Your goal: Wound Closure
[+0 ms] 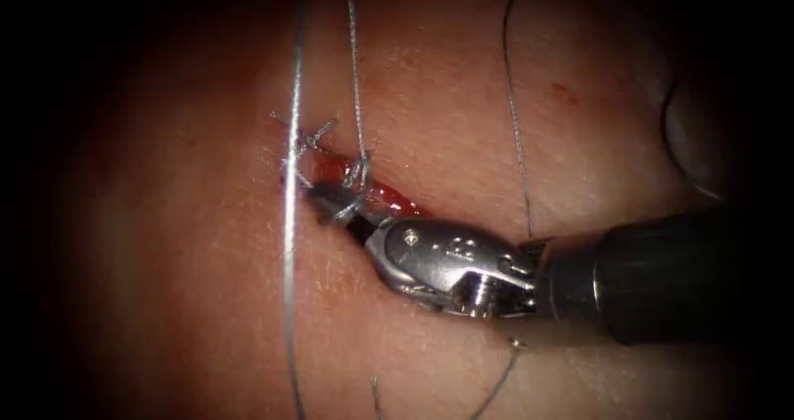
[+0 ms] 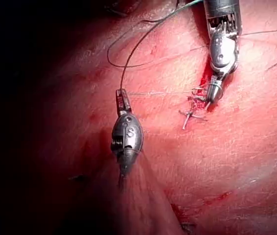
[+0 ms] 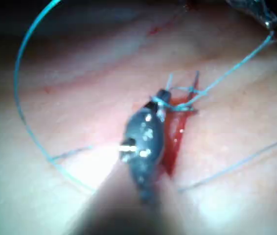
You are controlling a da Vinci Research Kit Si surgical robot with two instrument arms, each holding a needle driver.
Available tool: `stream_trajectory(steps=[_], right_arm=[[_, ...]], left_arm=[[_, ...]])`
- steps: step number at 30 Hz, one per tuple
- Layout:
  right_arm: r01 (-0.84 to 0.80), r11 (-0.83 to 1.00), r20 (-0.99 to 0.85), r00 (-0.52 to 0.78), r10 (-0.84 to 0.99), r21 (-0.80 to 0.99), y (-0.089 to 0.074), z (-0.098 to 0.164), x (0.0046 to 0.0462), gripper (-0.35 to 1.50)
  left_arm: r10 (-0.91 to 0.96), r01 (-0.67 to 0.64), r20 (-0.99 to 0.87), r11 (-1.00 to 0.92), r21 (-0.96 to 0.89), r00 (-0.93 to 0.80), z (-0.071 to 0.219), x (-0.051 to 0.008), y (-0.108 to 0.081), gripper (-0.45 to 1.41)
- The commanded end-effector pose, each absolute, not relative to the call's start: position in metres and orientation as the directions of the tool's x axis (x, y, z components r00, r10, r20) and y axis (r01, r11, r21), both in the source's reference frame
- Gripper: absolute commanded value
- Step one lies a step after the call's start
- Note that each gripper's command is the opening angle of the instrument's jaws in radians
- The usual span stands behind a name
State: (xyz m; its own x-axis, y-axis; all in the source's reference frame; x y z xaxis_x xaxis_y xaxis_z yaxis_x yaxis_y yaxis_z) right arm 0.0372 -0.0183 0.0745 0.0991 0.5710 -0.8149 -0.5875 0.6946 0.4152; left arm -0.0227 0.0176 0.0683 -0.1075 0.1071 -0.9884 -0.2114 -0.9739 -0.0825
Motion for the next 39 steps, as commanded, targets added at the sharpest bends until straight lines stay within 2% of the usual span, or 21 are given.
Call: stream_trajectory(steps=[1,21,24,28,39], right_arm=[[-0.586,0.694,-0.813,0.099,0.574,0.419,-0.0193,0.0750,0.0377,-0.35],[-0.525,0.706,-0.784,0.111,0.611,0.476,-0.0232,0.0732,0.0391,-0.35],[-0.485,0.602,-0.676,0.030,0.736,0.635,-0.0233,0.0738,0.0396,-0.35],[-0.484,0.474,-0.561,-0.042,0.827,0.735,-0.0219,0.0744,0.0391,-0.35],[-0.475,0.460,-0.562,-0.091,0.822,0.750,-0.0210,0.0756,0.0371,-0.35]], left_arm=[[0.106,-0.212,-0.989,-0.974,-0.082,-0.106,0.0689,-0.0232,0.0177,-0.45],[0.122,-0.291,-0.984,-0.953,-0.081,-0.128,0.0708,-0.0271,0.0247,-0.45],[0.121,-0.306,-0.984,-0.949,-0.075,-0.133,0.0713,-0.0280,0.0253,-0.45],[0.119,-0.312,-0.983,-0.948,-0.071,-0.137,0.0716,-0.0284,0.0256,-0.45],[0.101,-0.366,-0.978,-0.930,-0.028,-0.184,0.0745,-0.0304,0.0270,-0.45]])
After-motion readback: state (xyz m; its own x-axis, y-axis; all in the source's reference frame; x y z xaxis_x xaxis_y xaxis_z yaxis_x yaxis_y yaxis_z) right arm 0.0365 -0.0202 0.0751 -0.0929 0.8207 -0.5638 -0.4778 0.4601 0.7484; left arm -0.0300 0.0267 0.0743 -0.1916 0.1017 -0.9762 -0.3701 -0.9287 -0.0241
